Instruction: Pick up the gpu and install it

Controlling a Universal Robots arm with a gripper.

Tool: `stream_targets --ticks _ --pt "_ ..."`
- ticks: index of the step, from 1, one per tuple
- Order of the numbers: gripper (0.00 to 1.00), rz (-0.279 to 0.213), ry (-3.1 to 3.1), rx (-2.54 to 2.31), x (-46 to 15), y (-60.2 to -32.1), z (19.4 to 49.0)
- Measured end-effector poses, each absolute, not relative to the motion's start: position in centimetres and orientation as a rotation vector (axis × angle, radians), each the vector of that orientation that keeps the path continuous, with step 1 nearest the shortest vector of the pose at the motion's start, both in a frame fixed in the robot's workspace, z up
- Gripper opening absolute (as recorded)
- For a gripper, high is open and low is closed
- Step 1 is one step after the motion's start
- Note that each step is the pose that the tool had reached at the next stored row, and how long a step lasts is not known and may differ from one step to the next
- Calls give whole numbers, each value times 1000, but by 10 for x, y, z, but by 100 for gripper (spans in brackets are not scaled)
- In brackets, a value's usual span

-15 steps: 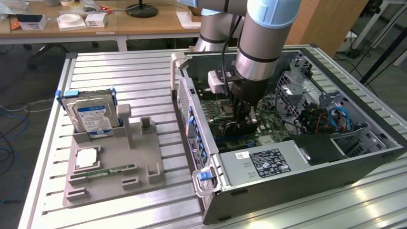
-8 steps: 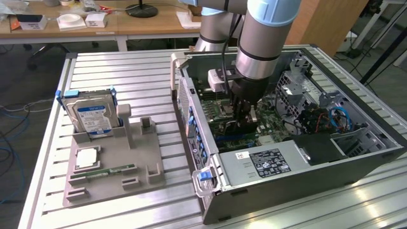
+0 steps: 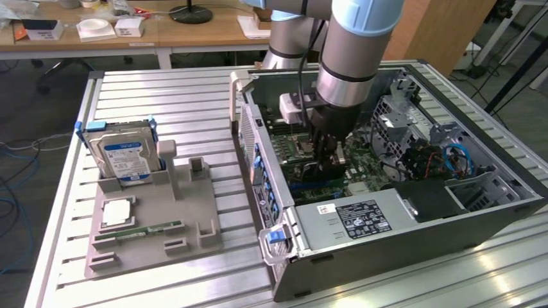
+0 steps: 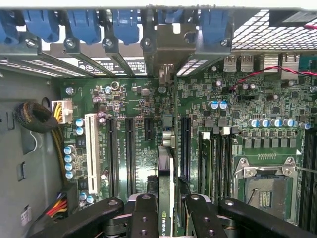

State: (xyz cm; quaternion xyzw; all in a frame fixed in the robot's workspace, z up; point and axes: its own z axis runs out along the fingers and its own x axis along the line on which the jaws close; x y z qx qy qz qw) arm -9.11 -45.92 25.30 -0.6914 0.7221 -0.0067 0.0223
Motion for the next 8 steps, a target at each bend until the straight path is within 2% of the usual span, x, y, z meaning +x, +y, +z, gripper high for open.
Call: stream_targets --ticks 8 --pt "26 -21 2237 -2142 -92 -459 249"
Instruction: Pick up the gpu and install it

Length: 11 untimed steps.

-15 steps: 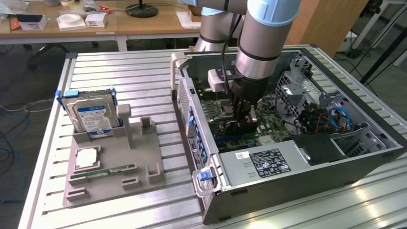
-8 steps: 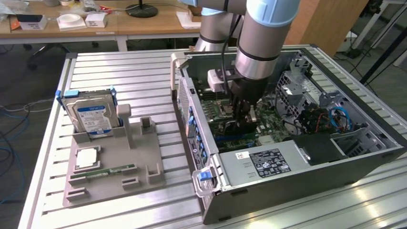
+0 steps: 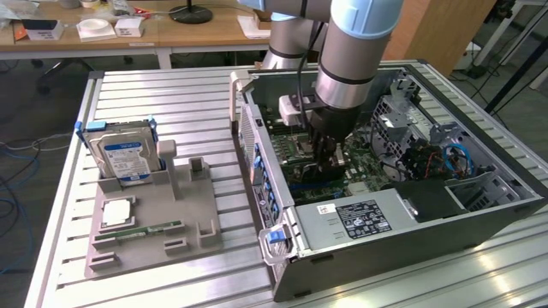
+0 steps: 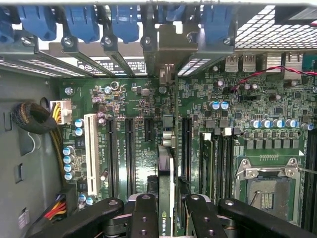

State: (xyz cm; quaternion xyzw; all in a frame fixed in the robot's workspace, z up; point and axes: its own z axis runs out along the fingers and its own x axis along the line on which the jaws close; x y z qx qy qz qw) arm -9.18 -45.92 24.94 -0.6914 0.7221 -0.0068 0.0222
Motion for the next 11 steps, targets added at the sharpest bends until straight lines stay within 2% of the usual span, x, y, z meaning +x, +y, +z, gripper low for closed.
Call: stream_targets --ticks 11 --pt "26 -21 2237 -2142 -93 -459 248"
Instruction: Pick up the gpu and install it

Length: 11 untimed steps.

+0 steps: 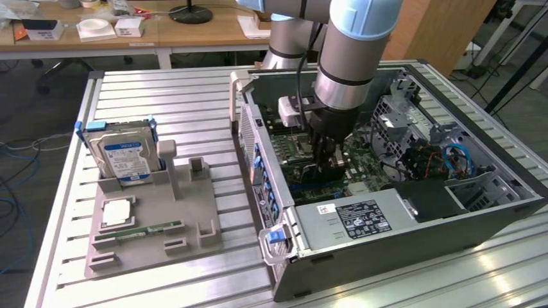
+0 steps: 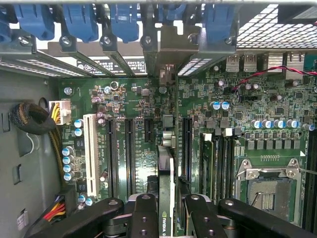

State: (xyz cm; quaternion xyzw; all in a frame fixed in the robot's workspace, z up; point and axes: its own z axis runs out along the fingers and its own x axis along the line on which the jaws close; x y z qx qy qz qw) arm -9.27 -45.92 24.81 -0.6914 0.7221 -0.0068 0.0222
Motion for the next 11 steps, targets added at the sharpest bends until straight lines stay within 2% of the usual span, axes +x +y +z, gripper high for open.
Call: stream_targets --ticks 11 --pt "26 -23 2236 -2141 -93 -459 245"
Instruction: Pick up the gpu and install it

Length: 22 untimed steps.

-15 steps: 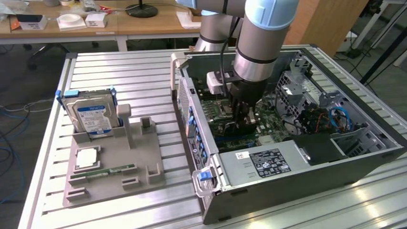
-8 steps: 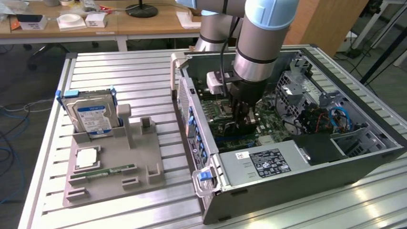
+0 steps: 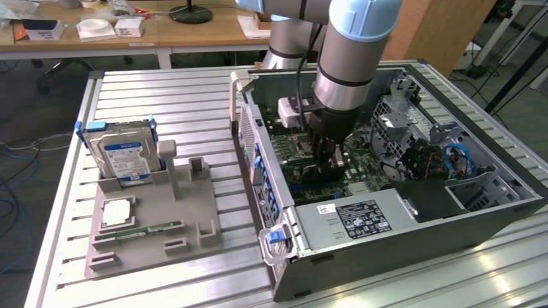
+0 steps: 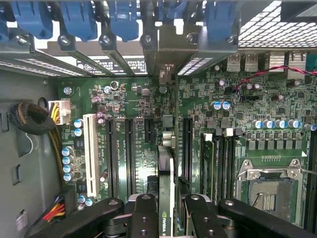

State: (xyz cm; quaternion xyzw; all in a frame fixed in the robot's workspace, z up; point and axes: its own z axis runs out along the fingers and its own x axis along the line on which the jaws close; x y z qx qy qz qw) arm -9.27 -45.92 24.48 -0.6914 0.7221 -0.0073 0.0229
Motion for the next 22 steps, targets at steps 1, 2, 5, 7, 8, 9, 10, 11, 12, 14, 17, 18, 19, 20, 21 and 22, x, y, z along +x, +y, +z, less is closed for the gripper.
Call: stream_targets --ticks 1,2,5,7,8,9,10,11,12,14,17,18,19,20,21,22 --pt "26 -22 2236 -2141 -93 -459 244" --pt "26 -22 2236 -2141 -93 -459 244" --pt "26 -23 2236 -2141 -93 -459 244" --pt "26 -23 2236 -2141 -93 -459 244" --pt "26 -23 2236 -2141 -93 -459 244" --pt "26 -23 2236 -2141 -93 -459 244" --pt "26 -23 2236 -2141 -93 -459 244" --pt "26 -23 2236 -2141 -93 -459 244" --pt "26 -23 2236 -2141 -93 -459 244" --pt "27 -21 2236 -2139 -93 -459 243" --pt "38 -23 2236 -2141 -93 -459 243" --pt "45 -23 2236 -2141 -93 -459 243" --pt "45 -23 2236 -2141 -93 -459 245" --pt "45 -23 2236 -2141 -93 -459 248" --pt "45 -23 2236 -2141 -93 -459 252" --pt "45 -23 2236 -2141 -93 -459 256"
